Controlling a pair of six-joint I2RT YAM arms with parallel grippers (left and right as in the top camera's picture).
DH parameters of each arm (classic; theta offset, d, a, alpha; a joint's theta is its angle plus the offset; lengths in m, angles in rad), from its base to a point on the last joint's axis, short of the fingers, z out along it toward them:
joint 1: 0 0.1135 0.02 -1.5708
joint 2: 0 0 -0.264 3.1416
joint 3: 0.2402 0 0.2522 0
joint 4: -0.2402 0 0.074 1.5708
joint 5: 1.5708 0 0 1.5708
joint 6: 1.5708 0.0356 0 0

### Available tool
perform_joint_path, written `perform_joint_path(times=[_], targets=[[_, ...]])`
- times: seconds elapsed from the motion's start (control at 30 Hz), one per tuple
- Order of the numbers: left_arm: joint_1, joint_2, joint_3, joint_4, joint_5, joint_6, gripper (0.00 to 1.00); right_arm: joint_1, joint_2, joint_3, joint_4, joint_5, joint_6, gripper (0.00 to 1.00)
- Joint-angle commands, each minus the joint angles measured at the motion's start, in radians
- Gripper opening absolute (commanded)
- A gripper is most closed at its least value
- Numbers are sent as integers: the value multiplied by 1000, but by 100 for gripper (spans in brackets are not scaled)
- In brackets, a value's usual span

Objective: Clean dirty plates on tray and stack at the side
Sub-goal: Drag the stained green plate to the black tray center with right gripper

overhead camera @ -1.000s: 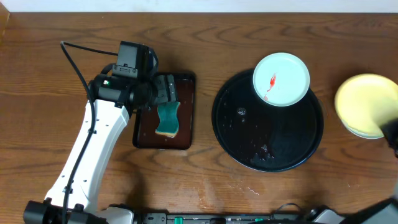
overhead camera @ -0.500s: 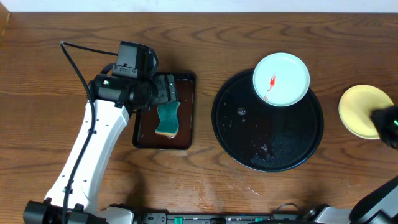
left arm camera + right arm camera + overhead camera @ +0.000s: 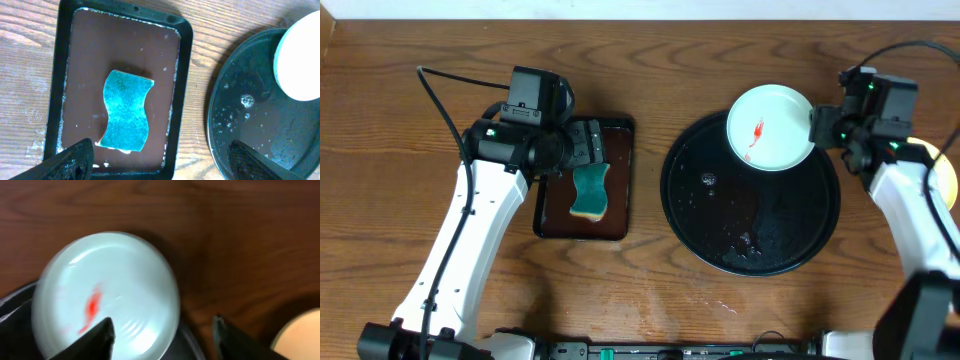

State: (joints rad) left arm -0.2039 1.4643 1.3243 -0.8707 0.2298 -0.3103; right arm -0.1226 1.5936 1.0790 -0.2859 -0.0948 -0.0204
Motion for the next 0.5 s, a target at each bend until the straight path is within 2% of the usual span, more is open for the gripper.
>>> perform_joint_path(times=[0.0, 0.27, 0.4, 0.43, 0.47], targets=[[2, 3, 19, -3, -3, -2, 86, -4, 124, 2, 80, 78, -48, 56], [2, 3, 19, -3, -3, -1, 86, -3, 291, 2, 163, 40, -48, 48], [2, 3, 19, -3, -3, -2, 86, 0, 305, 2, 153, 11, -47, 23], [2, 3, 19, -3, -3, -2, 86, 0, 299, 2, 148, 11, -26, 8], [2, 3, 19, -3, -3, -2, 86, 0, 286, 2, 132, 11, -6, 1]])
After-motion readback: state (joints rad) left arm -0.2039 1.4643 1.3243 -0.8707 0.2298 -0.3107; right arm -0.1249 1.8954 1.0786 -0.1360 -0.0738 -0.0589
